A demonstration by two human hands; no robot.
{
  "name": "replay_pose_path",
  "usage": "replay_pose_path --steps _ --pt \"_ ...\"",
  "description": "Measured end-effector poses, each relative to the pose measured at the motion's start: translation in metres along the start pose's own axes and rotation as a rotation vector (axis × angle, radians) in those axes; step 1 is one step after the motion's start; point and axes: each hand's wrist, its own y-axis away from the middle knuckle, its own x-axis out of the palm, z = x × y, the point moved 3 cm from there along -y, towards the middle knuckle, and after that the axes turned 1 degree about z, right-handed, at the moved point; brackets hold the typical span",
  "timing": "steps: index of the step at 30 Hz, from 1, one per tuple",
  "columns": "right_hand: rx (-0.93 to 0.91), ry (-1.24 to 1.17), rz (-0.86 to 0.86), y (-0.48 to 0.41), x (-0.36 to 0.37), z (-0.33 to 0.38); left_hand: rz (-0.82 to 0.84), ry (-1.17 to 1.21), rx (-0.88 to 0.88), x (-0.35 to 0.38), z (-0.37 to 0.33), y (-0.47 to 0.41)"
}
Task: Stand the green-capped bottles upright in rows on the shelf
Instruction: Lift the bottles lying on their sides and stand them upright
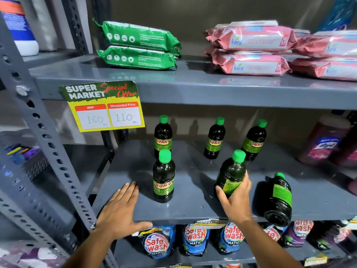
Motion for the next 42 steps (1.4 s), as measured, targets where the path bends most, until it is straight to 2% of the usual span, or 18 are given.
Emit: replay_pose_path --steps 3,5,7,10,12,16,19,24,32,37,42 --pt "0.05 -0.024 0.085 0.005 -0.006 0.004 0.002 -0.006 -0.007 0.001 0.003 0.001" --pt "0.08 -0.066 0.074 0.009 -0.019 0.005 0.003 -0.007 -0.005 0.002 0.003 -0.001" --pt "0.094 -0.077 -0.047 0.005 -0.043 0.006 -0.004 -0.002 -0.003 0.002 0.003 -0.002" --pt "0.16 0.159 -0.22 -0.018 -0.086 -0.003 -0.014 0.0 0.004 0.002 0.003 -0.002" --pt "0.329 0.322 -0.146 -0.036 -0.108 -0.015 -0.015 -0.009 0.007 0.002 0.003 -0.001" --pt "0.729 0.533 0.13 -0.049 -0.124 -0.043 -0.025 0.014 0.011 0.001 0.002 -0.002" --pt "0.836 0.565 0.272 -0.053 -0.124 -0.056 -0.018 0.005 0.009 0.0 0.001 -0.002" --pt "0.851 0.525 0.313 -0.057 -0.121 -0.064 -0.019 0.022 0.006 0.0 0.002 0.0" --pt "0.901 0.433 0.24 -0.058 -0.122 -0.074 -0.042 0.031 0.012 -0.001 0.001 0.001" --pt "0.857 0.309 0.074 -0.062 -0.128 -0.085 -0.079 0.071 0.017 -0.004 0.0 0.002" --pt "0.605 0.092 -0.181 -0.074 -0.14 -0.083 -0.081 0.075 0.021 -0.003 0.001 0.002"
